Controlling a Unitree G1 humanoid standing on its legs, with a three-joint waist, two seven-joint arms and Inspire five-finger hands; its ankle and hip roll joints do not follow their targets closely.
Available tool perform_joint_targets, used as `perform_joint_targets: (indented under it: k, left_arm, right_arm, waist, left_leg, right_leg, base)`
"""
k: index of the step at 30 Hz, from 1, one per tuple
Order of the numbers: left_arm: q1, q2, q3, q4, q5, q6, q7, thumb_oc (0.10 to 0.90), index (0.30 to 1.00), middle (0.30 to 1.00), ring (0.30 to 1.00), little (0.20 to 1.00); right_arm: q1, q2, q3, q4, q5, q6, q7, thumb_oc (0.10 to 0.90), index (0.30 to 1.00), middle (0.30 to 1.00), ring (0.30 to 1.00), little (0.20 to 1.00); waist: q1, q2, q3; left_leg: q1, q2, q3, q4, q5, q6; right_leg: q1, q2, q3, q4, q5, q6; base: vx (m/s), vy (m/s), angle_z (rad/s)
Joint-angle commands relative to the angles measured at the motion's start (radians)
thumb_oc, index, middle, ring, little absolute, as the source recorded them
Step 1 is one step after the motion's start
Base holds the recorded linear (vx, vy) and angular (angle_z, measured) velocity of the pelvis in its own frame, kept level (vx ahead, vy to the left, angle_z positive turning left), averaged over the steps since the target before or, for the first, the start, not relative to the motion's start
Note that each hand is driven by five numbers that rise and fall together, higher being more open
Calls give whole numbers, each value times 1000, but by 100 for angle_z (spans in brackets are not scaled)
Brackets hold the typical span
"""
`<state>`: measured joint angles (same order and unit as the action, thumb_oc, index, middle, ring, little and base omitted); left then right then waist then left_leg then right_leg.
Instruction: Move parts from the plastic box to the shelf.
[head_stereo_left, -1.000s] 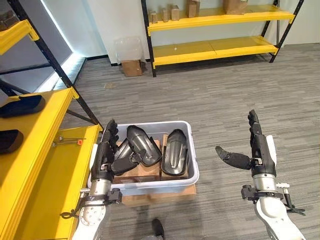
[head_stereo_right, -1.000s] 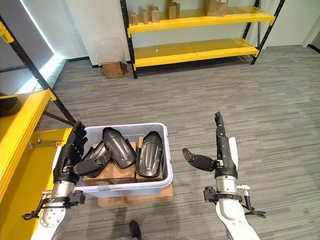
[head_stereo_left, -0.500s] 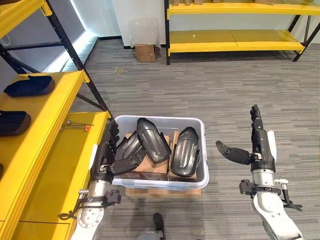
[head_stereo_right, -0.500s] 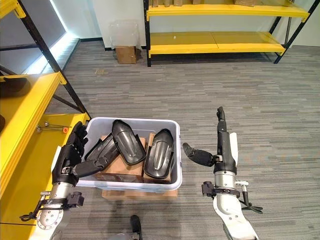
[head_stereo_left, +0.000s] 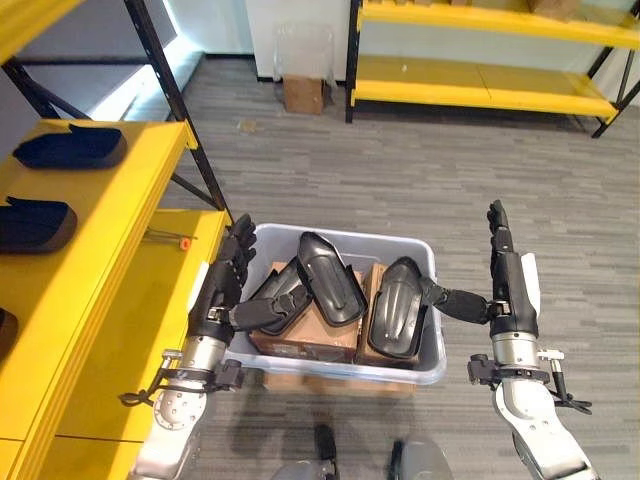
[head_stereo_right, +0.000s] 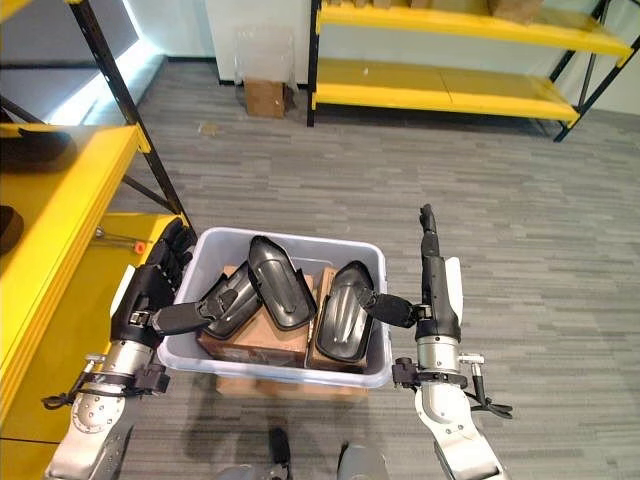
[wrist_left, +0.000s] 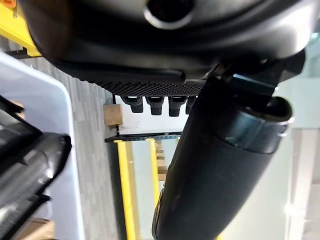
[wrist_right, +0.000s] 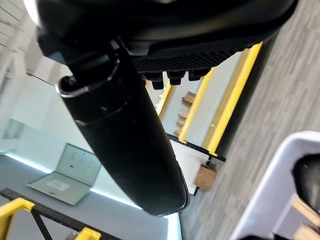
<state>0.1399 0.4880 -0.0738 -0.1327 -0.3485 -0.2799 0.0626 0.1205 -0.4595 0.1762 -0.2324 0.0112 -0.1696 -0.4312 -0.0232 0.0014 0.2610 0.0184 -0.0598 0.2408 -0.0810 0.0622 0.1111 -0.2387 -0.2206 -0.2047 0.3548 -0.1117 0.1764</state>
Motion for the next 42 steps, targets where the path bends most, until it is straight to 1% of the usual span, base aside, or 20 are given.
perform_joint_targets:
  k: [1,3,6,7,9,12,14,18,21,22,25,26,27,28,30,33,35,37,40,42]
  left_arm:
    - [-42,18,47,-90,-9,-91,13,900,1000,1000,1000,1000]
    - [-28,12,39,-93,-3,-93,19,900,1000,1000,1000,1000]
    - [-11,4,31,-103,9,-90,25,900,1000,1000,1000,1000]
    - [2,3,30,-107,7,-93,26,900,1000,1000,1000,1000]
    - [15,3,30,-113,5,-95,24,900,1000,1000,1000,1000]
    - [29,6,33,-128,4,-90,32,900,1000,1000,1000,1000]
    - [34,10,36,-130,-1,-93,35,900,1000,1000,1000,1000]
    - [40,17,39,-131,-2,-97,46,900,1000,1000,1000,1000]
    - [37,21,39,-133,-10,-87,56,900,1000,1000,1000,1000]
    - [38,22,41,-136,-14,-79,54,900,1000,1000,1000,1000]
    - [36,24,40,-142,-17,-68,38,900,1000,1000,1000,1000]
    - [33,26,38,-150,-18,-61,32,900,1000,1000,1000,1000]
    - [31,27,37,-152,-17,-60,30,900,1000,1000,1000,1000]
    - [23,31,35,-161,-18,-46,30,900,1000,1000,1000,1000]
    - [16,37,33,-168,-25,-31,23,900,1000,1000,1000,1000]
    - [4,42,21,-168,-21,-22,12,900,1000,1000,1000,1000]
    - [1,45,16,-171,-16,-10,11,900,1000,1000,1000,1000]
    - [-3,48,10,-174,-14,20,0,900,1000,1000,1000,1000]
    - [-5,58,5,-172,25,13,19,900,1000,1000,1000,1000]
    - [0,57,14,-156,33,7,51,900,1000,1000,1000,1000]
  right_arm:
    - [-67,-20,-68,-58,34,-108,7,900,1000,1000,1000,1000]
    - [-62,-21,-68,-69,27,-91,2,900,1000,1000,1000,1000]
    - [-54,-26,-69,-78,28,-50,-54,900,1000,1000,1000,1000]
    - [-46,-29,-74,-74,34,-45,-64,900,1000,1000,1000,1000]
    - [-36,-33,-73,-79,37,-43,-68,900,1000,1000,1000,1000]
    - [-23,-41,-72,-85,42,-22,-68,900,1000,1000,1000,1000]
    - [-22,-45,-68,-85,43,-24,-68,900,1000,1000,1000,1000]
    - [-25,-51,-62,-85,8,-49,-70,900,1000,1000,1000,1000]
    - [-41,-65,-54,-101,-55,-80,-53,900,1000,1000,1000,1000]
    - [-49,-73,-49,-110,-83,-95,-40,900,1000,1000,1000,1000]
    - [-89,-90,-28,-121,-90,-110,-27,900,1000,1000,1000,1000]
    - [-117,-98,-12,-129,-107,-131,-9,900,1000,1000,1000,1000]
    - [-127,-101,-5,-135,-112,-134,-3,900,1000,1000,1000,1000]
    - [-168,-110,20,-153,-157,-152,13,900,1000,1000,1000,1000]
    - [-201,-122,39,-167,-171,-150,11,900,1000,1000,1000,1000]
    - [-269,-133,87,-157,-221,-144,-14,900,1000,1000,1000,1000]
    - [-293,-136,100,-157,-241,-139,-33,900,1000,1000,1000,1000]
    - [-320,-133,116,-154,-241,-93,-43,900,1000,1000,1000,1000]
    - [-355,-128,131,-128,-232,-67,-77,900,1000,1000,1000,1000]
    - [-372,-120,134,-110,-204,-31,-70,900,1000,1000,1000,1000]
  waist:
    - [-19,-23,-64]
    - [-12,-26,-72]
    - [-5,-29,-84]
    - [-4,-31,-88]
    - [-4,-33,-92]
    - [-7,-32,-93]
    - [-8,-31,-93]
    - [-9,-30,-96]
    - [-5,-30,-99]
    - [-1,-30,-99]
    - [13,-31,-98]
    - [23,-31,-96]
    - [27,-31,-95]
    - [41,-29,-90]
    - [54,-30,-89]
    - [80,-32,-89]
    - [93,-33,-91]
    - [107,-33,-90]
    - [120,-33,-87]
    - [128,-29,-84]
  left_leg:
    - [72,99,-8,-6,-98,-106]
    - [76,112,8,-6,-93,-121]
    - [76,120,16,-6,-91,-131]
    - [80,121,22,-6,-93,-133]
    - [84,121,27,-6,-96,-133]
    - [92,120,33,-6,-101,-133]
    - [95,121,37,-6,-102,-133]
    - [100,124,37,-6,-103,-135]
    - [103,124,31,-6,-105,-137]
    - [104,123,26,-6,-106,-137]
    - [102,120,15,-6,-105,-138]
    - [99,119,8,-6,-102,-139]
    - [98,118,6,-6,-101,-139]
    - [91,117,-5,-6,-99,-140]
    - [86,116,-12,-6,-99,-140]
    - [79,115,-24,-6,-97,-141]
    - [76,115,-31,-6,-97,-140]
    - [75,113,-37,-6,-96,-139]
    - [66,113,-42,-6,-91,-139]
    - [62,112,-50,-6,-87,-140]
  right_leg:
    - [152,29,-10,-214,204,8]
    - [193,26,-31,-267,204,10]
    - [240,33,-49,-318,182,12]
    - [259,36,-54,-334,172,13]
    - [273,39,-56,-346,165,13]
    - [294,43,-53,-363,159,9]
    - [300,45,-54,-367,159,9]
    - [308,50,-52,-370,155,6]
    - [317,57,-48,-374,148,1]
    - [321,60,-47,-375,145,-1]
    - [326,63,-50,-376,141,-5]
    - [327,63,-53,-376,140,-7]
    - [327,63,-55,-376,140,-7]
    - [325,62,-61,-378,142,-9]
    - [325,60,-68,-383,143,-9]
    - [328,58,-82,-389,145,-10]
    - [330,58,-92,-391,145,-10]
    - [334,58,-96,-391,143,-13]
    - [329,57,-102,-386,140,-15]
    - [326,57,-104,-379,134,-20]
  base:
    - [66,-103,14]
    - [72,-82,7]
    - [67,-68,-6]
    - [67,-50,-6]
    - [61,-31,-11]
    - [56,-24,-21]
    - [34,-15,-17]
    - [5,-3,-1]
    - [28,-16,1]
    - [53,-32,0]
    - [50,-41,1]
    - [31,-35,9]
    - [29,-48,15]
    - [12,-37,16]
    - [14,-45,19]
    - [50,-50,7]
    - [76,-44,20]
    - [65,-42,19]
    - [11,-31,13]
    - [50,-13,12]
